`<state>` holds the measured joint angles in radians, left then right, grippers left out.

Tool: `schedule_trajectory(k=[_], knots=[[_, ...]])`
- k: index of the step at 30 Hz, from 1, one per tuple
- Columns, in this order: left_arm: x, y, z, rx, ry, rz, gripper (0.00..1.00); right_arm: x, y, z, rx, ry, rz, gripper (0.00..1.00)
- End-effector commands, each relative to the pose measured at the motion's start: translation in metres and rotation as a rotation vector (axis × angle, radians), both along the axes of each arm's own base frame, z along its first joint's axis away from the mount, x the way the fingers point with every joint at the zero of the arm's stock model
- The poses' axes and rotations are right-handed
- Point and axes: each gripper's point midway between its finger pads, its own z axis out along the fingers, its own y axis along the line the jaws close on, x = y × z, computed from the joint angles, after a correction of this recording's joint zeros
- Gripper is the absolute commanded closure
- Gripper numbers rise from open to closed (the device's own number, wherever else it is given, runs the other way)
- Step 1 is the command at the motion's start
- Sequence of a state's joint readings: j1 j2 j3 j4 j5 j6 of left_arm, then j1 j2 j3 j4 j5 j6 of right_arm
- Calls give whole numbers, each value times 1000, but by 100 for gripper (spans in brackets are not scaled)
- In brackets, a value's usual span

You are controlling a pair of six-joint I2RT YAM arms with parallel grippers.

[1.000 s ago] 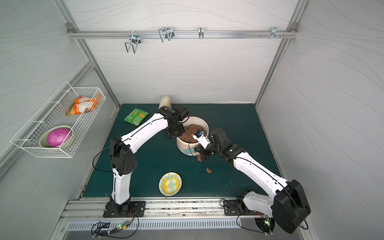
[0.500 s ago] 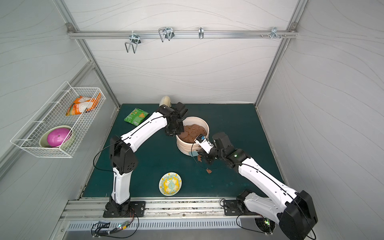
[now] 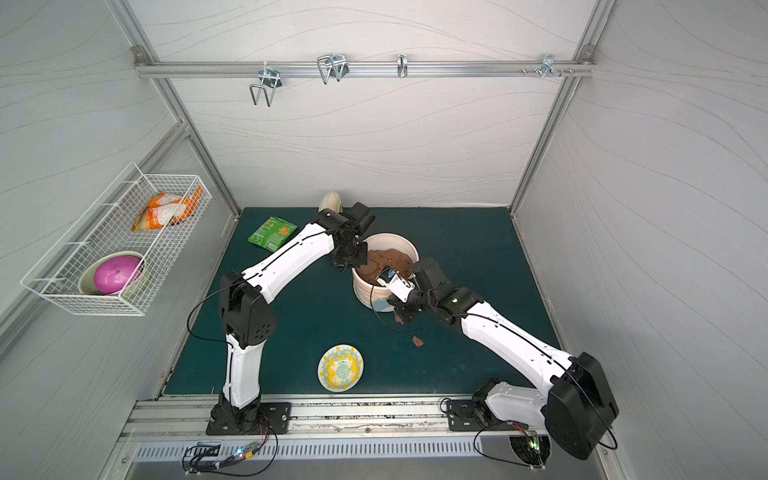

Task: Scrub the dried mud off the ceramic pot
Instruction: Rotate the pot on the tray.

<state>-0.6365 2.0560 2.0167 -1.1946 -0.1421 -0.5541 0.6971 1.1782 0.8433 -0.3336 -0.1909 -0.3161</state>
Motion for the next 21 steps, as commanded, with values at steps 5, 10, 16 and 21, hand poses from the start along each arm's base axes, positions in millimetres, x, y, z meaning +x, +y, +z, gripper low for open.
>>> schedule_trajectory(k=[5,10,16,21], knots=[[3,-4,-6,38,6,-161,82,3,-32,1,-73,-3,-106,100],[3,-4,-5,57,-3,-234,81,-22,-29,7,-47,44,-66,100],[6,-2,-1,92,-24,-297,81,-55,-10,33,92,126,63,100],[7,2,-4,134,-22,-351,82,-44,16,51,154,105,145,100]])
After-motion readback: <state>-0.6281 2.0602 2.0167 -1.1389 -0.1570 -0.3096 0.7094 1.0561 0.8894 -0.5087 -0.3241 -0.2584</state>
